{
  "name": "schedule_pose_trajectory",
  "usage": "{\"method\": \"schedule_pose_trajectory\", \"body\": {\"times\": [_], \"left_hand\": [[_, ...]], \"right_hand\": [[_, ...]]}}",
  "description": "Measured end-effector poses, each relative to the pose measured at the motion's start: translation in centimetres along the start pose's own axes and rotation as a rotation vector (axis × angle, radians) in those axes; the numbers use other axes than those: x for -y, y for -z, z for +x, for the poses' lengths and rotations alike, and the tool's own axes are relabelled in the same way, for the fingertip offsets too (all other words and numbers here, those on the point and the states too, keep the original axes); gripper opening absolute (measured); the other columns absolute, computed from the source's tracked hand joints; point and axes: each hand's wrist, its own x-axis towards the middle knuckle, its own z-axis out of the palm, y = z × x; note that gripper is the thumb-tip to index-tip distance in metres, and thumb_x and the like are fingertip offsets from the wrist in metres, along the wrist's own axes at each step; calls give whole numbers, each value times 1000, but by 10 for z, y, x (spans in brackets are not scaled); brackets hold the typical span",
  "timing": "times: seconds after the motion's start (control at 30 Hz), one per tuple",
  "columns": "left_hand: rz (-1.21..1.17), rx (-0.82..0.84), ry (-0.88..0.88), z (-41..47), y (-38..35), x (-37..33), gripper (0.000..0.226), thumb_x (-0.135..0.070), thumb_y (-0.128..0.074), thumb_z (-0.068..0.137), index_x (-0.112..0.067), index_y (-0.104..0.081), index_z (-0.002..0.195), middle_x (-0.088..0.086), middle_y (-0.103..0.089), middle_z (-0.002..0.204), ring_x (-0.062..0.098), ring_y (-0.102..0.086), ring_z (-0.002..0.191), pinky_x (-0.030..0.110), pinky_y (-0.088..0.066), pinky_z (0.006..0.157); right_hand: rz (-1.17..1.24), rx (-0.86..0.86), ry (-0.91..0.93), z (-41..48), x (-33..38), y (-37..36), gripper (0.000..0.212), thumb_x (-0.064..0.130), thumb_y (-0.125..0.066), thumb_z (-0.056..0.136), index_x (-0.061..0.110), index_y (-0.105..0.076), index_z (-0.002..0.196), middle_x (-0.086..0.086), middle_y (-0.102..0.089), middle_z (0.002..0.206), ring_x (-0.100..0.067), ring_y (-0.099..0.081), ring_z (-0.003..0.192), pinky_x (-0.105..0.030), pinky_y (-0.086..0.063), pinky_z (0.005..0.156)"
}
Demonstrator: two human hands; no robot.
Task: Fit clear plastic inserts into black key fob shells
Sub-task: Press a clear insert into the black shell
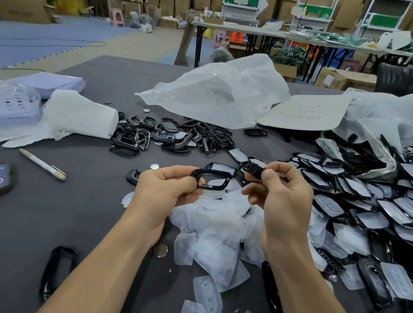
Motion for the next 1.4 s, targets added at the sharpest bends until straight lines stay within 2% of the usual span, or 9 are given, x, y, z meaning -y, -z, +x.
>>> {"method": "schedule_pose_trajectory", "body": {"times": [0.27,0.43,0.63,0.77,0.9,1.0,1.17,1.3,1.4], "left_hand": [[-22,-60,-26,2,0,0,23,15,-74,83,-3,-76,98,12,-80,85,16,-76,70,19,-58,60],[-34,-87,-24,3,-4,2,26,14,-66,89,-8,-74,100,9,-81,84,18,-79,75,20,-59,60],[165,-122,-134,1,-4,2,20,2,-81,82,-17,-82,86,9,-79,75,13,-68,55,19,-54,54],[387,-140,-233,-2,-5,4,23,-13,-84,77,-36,-83,77,-4,-78,69,10,-69,53,19,-54,53],[367,30,-185,-6,-10,2,34,-1,-73,83,-32,-85,78,5,-78,71,13,-68,58,23,-58,59],[297,118,-101,-8,-9,-1,35,4,-66,89,-23,-86,80,11,-79,76,15,-68,60,22,-58,60],[276,212,-34,-8,-6,-4,16,-7,-71,91,-11,-85,86,17,-78,80,15,-68,63,22,-56,60],[323,224,-84,-12,-6,-1,12,-5,-78,85,-13,-85,90,15,-79,81,18,-66,70,20,-54,61],[267,157,-105,-11,-4,-3,14,-2,-80,83,-16,-86,85,12,-77,74,14,-61,58,19,-53,57]], "right_hand": [[-58,43,33,-3,-3,-3,18,-12,-65,90,5,-63,94,-15,-74,76,-28,-76,66,-27,-60,61],[-71,53,37,-1,-5,-7,13,-6,-71,89,6,-67,92,-7,-72,65,-22,-71,57,-24,-55,55],[-95,98,98,-3,-5,-6,22,-7,-79,80,14,-78,73,-10,-73,66,-20,-67,56,-24,-54,56],[-362,209,327,-6,-5,-7,34,-6,-72,86,27,-84,82,10,-76,82,-7,-70,75,-18,-51,69],[-635,348,416,-10,-8,-10,34,0,-71,90,30,-84,97,17,-67,86,-3,-62,89,-9,-43,72],[-679,360,371,-13,-8,-11,37,3,-78,82,32,-81,107,17,-70,76,-2,-62,73,-9,-45,67],[-662,368,303,-11,-1,-5,25,4,-88,69,25,-80,79,15,-75,67,-6,-72,60,-28,-59,60],[-653,426,309,-13,2,-4,21,9,-92,68,23,-78,76,15,-75,65,-2,-72,58,-22,-58,58],[-648,302,276,-11,-2,-5,25,22,-96,63,28,-77,78,15,-74,67,-1,-66,55,-20,-53,56]]}}
